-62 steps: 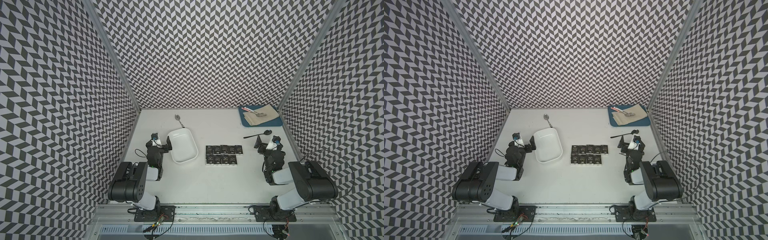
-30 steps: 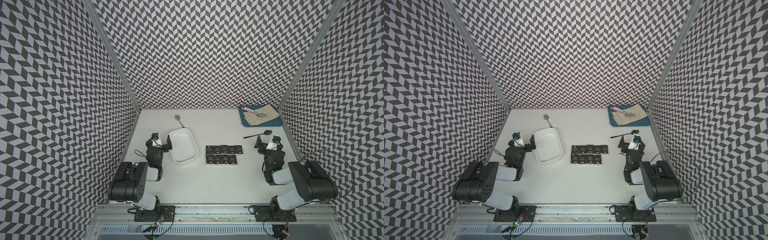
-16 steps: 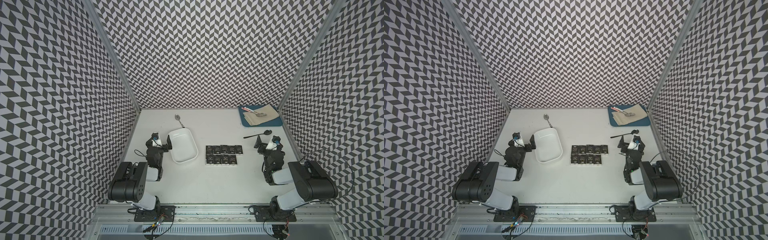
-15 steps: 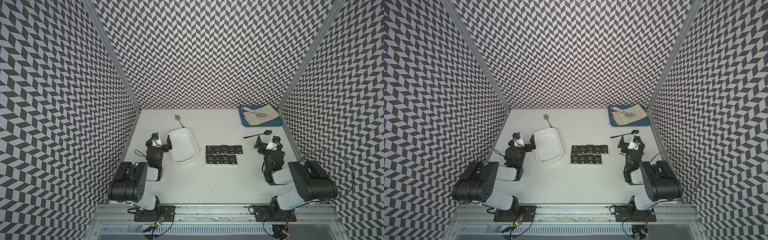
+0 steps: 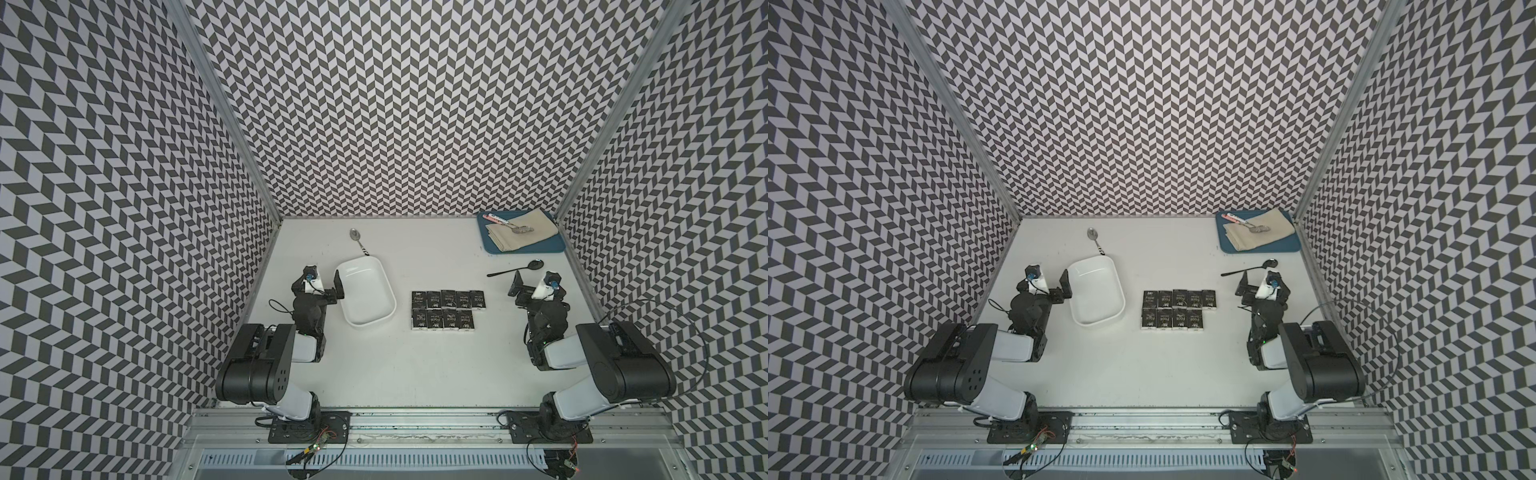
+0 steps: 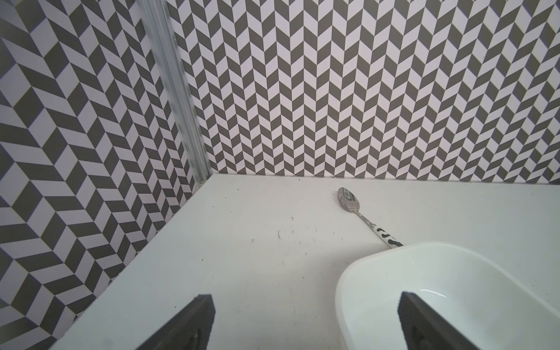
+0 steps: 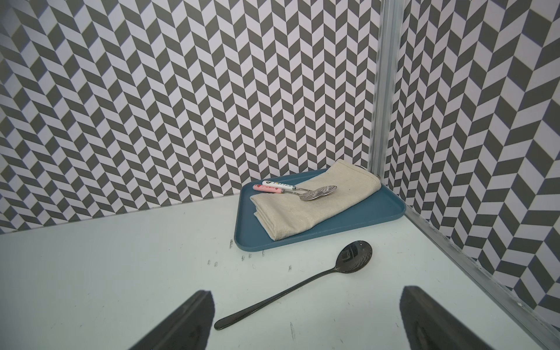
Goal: Take the pocket tissues out of the storage box
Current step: Reset both arms
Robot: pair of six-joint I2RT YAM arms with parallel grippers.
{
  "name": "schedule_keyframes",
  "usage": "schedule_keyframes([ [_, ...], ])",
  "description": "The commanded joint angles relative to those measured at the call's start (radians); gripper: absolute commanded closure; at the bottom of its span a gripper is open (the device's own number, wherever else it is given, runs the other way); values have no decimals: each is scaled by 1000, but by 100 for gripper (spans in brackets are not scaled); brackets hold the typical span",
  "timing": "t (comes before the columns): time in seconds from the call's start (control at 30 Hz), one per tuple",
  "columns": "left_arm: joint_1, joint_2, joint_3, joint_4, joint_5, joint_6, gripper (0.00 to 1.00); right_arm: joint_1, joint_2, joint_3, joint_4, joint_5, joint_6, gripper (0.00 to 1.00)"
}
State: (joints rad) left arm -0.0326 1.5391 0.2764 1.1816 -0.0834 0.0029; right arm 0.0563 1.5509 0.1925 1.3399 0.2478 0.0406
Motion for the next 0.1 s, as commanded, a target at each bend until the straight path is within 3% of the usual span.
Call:
schedule_keyframes([
  [0.0, 0, 4, -11, 30, 12, 3, 1, 8, 11, 1, 54, 13, -11, 1],
  [0.07, 0, 4, -11, 30, 13, 4, 1, 8, 9, -3, 59, 19, -6, 1],
])
